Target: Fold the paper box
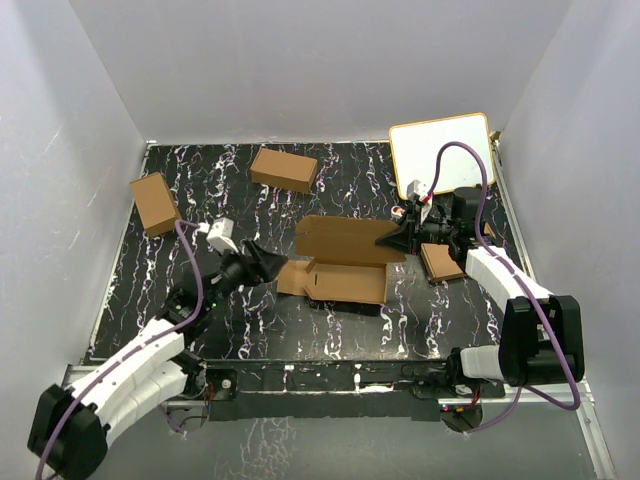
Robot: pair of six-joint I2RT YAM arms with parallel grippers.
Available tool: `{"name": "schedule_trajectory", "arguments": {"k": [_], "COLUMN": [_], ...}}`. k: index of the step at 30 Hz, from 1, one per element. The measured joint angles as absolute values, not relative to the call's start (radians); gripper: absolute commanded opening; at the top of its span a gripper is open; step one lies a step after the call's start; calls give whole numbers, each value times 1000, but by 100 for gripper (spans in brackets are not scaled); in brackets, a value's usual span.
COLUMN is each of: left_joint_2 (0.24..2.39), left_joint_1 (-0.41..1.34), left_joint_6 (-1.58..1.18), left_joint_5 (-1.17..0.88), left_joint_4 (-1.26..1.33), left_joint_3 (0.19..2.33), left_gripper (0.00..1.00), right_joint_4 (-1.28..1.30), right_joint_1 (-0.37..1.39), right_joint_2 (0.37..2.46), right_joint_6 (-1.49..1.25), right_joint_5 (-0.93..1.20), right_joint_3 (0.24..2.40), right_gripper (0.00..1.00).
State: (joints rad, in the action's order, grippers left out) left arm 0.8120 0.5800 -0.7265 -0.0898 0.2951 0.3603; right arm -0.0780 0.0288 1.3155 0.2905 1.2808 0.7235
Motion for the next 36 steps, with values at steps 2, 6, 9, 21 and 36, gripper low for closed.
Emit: {"name": "schedule_trajectory", "arguments": {"k": [2, 6, 9, 21, 36], "left_joint_2": [771, 796, 873, 1213, 1396], "left_joint_1": [531, 458, 437, 421, 419], "left_joint_6": [-730, -728, -713, -641, -618], "left_joint_5": [-86, -70, -54, -176, -506], "left_joint_4": [260, 168, 114, 270, 584], "left_joint_3": [361, 368, 369, 368, 341], "left_gripper": [42, 24, 22, 24, 30], "right_joint_4": [-75, -72, -71, -34, -26], "right_joint_1": [29, 29, 29, 28, 25], "right_joint_2": [1316, 1316, 1316, 1316, 1316], "right_joint_6": [293, 299, 305, 340, 343], "right_joint_5": [1280, 1281, 1282, 1338, 1372], "right_joint_3": [723, 723, 723, 724, 724], "right_gripper": [8, 8, 8, 8, 8]}}
